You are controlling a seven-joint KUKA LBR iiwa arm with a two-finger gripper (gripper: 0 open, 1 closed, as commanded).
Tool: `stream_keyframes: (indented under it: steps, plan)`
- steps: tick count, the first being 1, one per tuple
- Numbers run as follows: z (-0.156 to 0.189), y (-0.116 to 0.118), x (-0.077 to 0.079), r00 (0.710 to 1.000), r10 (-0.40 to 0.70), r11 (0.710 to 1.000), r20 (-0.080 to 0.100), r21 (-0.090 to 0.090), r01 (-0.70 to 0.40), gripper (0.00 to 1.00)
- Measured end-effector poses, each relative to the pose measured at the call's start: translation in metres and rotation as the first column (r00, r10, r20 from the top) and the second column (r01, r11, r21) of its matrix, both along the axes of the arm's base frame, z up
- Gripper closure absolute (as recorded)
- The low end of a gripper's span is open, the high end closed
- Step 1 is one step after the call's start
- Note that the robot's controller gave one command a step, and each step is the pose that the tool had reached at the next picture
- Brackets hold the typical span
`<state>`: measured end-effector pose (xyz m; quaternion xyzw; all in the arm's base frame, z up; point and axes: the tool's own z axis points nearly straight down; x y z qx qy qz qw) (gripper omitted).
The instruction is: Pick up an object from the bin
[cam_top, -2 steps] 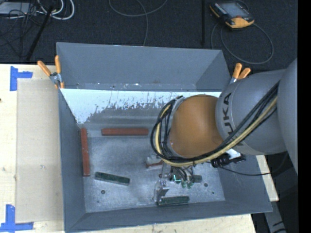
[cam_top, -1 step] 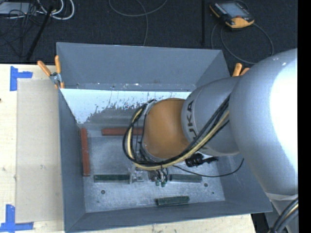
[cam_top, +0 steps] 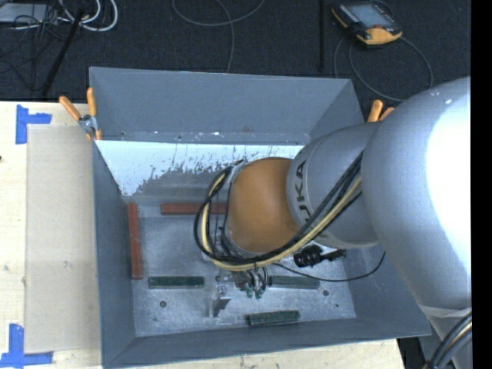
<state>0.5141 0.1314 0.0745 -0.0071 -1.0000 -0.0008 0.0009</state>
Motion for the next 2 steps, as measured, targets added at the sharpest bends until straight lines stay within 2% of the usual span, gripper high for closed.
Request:
stream_keyframes:
  steps: [1, 2]
  plan:
    - [0.0, 0.0, 0.0, 1.0, -0.001, 1.0, 0.0, 0.0, 0.001, 0.0]
    - [0.0, 0.075, 0.019, 0.995, 0.095, 0.995, 0.017, 0.003, -0.095, 1.0]
